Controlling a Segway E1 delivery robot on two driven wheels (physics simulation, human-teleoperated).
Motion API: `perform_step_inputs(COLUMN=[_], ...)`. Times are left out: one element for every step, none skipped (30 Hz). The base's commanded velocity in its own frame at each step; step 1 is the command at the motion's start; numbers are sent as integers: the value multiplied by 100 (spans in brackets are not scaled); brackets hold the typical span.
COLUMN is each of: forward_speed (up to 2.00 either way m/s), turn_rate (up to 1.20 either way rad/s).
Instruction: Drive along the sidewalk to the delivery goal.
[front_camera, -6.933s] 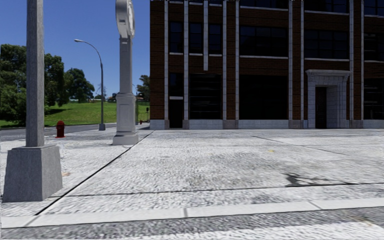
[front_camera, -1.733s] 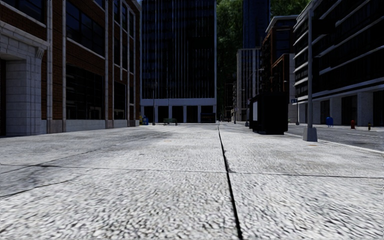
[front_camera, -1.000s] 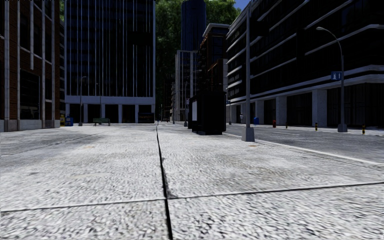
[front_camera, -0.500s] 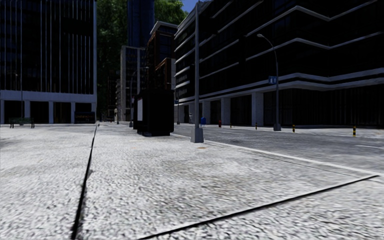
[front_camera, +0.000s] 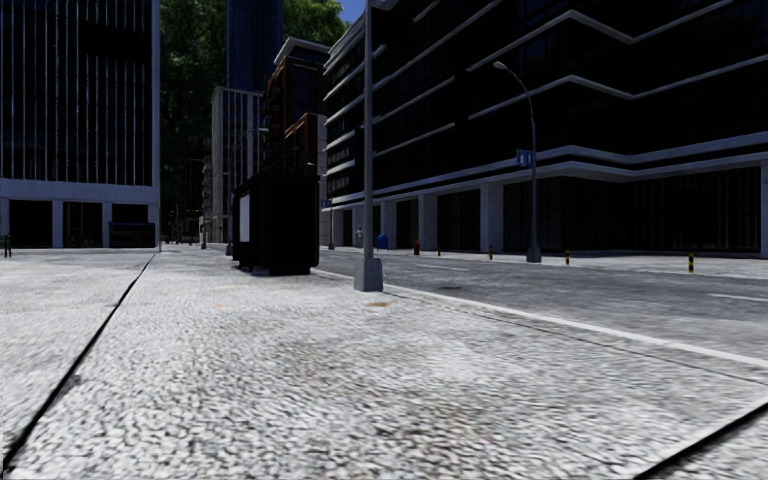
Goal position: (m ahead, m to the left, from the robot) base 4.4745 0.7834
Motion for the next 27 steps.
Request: perform_step_inputs(forward_speed=[139,139,139,139,139,139,139,139,139,139,139,139,139,139,139,139,143,150,158,162,162,163,164,164,164,164,164], turn_rate=[-3,-4,-4,-4,-4,-4,-1,-1,0,0,0,0,0,0,0,0,0,0,0,0,0,0,0,0,0,0,0])
